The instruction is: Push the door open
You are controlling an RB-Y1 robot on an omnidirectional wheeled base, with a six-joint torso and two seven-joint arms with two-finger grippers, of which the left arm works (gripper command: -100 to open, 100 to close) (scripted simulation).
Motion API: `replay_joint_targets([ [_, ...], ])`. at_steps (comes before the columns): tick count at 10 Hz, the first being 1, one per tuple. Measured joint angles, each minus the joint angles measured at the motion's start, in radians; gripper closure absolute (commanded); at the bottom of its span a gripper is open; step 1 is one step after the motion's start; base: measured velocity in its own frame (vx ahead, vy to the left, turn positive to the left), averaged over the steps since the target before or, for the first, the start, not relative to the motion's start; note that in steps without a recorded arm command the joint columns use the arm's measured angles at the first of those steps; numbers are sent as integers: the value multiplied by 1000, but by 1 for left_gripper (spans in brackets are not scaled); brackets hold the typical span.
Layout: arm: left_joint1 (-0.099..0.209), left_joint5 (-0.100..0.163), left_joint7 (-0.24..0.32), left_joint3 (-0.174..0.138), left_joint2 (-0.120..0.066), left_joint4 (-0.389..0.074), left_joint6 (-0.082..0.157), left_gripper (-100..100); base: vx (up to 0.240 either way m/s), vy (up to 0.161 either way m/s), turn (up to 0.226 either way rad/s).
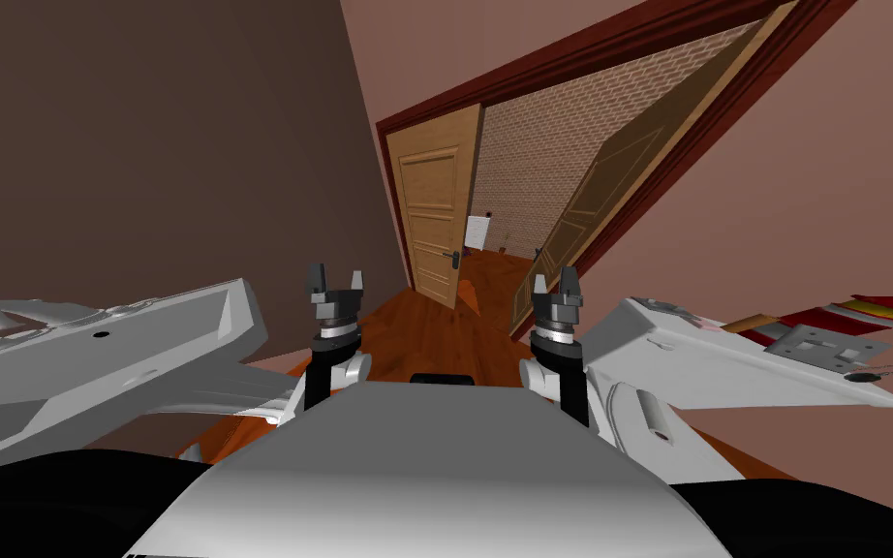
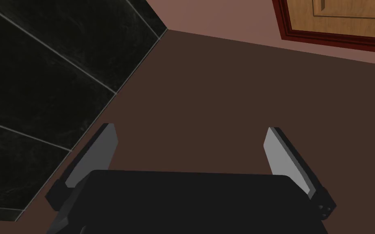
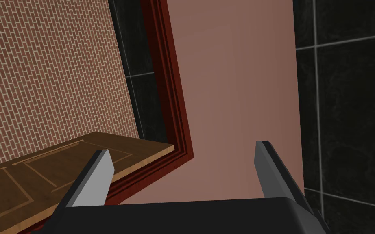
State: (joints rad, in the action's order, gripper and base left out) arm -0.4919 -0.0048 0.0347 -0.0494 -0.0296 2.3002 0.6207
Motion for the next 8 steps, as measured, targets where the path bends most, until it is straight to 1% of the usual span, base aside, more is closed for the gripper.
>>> replay_joint_targets([
  [2,20,1,-2,5,-4,-30,-6,-100,86,6,-39],
  [4,33,2,0,12,-9,-69,0,-100,114,32,-38],
  [5,57,6,1,8,-15,-95,-6,-100,102,27,-40],
  [6,71,6,1,12,-16,-115,-12,-100,74,11,-36],
  [7,88,7,0,14,-18,-141,-15,-100,57,10,-31],
  [8,97,7,-1,18,-20,-166,-10,-100,67,17,-33],
])
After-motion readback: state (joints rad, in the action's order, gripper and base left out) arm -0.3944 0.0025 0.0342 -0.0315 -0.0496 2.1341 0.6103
